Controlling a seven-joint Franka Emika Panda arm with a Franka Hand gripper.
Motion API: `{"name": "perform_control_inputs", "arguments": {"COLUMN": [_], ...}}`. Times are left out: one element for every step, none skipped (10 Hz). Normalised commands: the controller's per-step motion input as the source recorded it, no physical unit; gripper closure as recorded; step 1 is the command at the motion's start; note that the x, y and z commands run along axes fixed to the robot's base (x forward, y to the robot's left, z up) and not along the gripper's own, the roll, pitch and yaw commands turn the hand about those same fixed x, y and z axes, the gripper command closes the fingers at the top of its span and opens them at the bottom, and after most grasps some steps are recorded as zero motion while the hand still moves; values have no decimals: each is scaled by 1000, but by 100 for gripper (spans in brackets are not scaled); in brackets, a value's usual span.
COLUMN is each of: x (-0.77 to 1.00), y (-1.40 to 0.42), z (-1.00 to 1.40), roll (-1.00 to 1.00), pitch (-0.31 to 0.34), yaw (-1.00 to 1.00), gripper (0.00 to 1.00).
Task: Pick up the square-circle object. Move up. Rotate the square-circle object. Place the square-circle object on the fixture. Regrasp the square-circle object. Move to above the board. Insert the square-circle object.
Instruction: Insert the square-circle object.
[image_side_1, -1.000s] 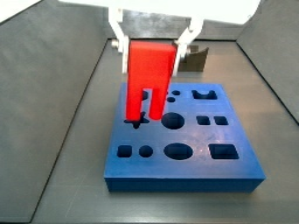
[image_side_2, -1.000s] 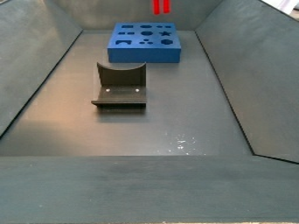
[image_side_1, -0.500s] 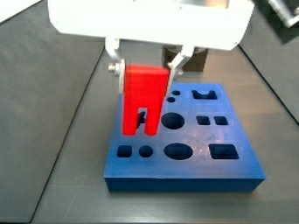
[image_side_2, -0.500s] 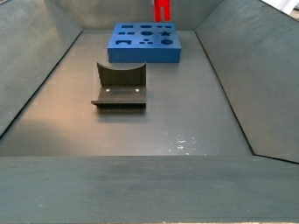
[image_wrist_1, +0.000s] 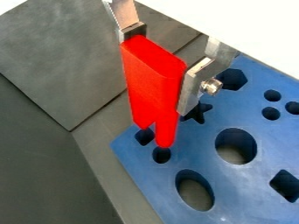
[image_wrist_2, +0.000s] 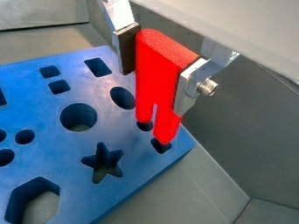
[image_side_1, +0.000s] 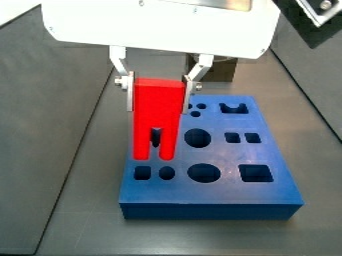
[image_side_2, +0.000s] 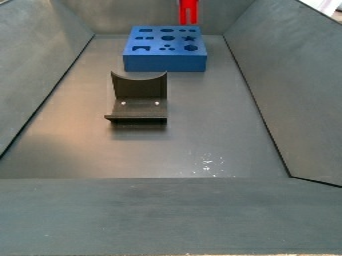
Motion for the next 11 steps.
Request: {"name": "perform_control_inputs", "arguments": {"x": [-291, -403, -409, 0, 0, 0, 97, 83, -14, 0, 0], "y": [-334, -457, -483, -3, -23, -63, -17, -20, -6, 0, -6], "z": [0, 0, 3, 0, 0, 0, -89, -283, -154, -31, 0], "roll": [127, 361, 379, 0, 0, 14, 93, 107, 10, 0, -20], "pitch": [-210, -299, -284, -13, -7, 0, 0, -81, -97, 0, -47], "yaw": [0, 0, 11, 0, 0, 0, 197, 191, 71, 0, 0], "gripper": [100, 100, 100, 100, 100, 100, 100, 100, 100, 100, 100]}}
